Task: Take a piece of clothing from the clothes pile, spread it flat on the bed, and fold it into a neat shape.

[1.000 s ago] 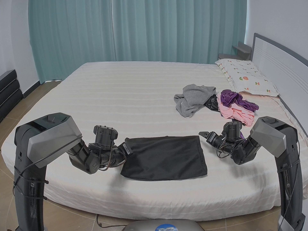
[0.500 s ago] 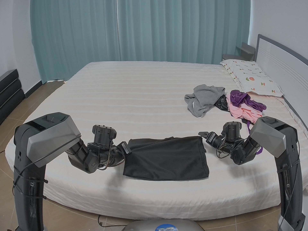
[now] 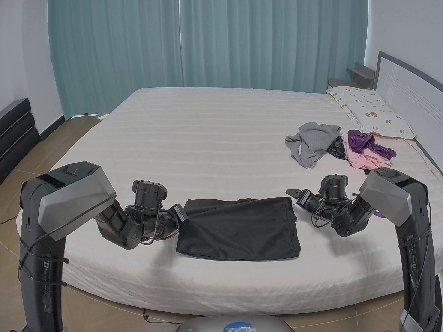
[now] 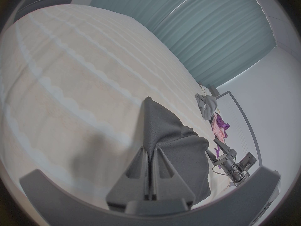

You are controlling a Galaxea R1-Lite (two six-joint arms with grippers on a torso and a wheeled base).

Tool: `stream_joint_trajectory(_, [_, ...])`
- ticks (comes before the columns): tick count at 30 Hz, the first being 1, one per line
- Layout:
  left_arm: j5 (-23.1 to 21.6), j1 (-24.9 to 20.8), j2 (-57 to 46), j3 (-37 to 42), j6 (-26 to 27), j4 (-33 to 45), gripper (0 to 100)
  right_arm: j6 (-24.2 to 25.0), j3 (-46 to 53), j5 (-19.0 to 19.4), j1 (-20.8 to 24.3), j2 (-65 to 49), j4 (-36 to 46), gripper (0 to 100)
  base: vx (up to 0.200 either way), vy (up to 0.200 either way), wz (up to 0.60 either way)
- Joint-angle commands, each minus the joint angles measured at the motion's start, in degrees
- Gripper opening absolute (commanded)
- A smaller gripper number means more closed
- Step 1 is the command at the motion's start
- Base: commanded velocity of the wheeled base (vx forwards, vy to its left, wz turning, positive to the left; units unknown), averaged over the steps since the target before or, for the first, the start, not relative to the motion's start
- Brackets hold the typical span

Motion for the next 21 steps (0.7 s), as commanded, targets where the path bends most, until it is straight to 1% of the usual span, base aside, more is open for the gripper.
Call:
stream_joint_trajectory(1, [0.01, 0.37, 0.11, -0.01, 0.02, 0.00, 0, 0.00, 0.00, 0.04, 0.00, 0.09, -0.02, 100, 0.000, 0.200, 0.00])
stream_joint_trajectory(21, [0.71, 0.81, -0.16, 0.69, -0.07, 1.14, 0, 0.00, 0.00, -0.05, 0.09, 0.09, -0.02, 100, 0.000, 0.200, 0.00])
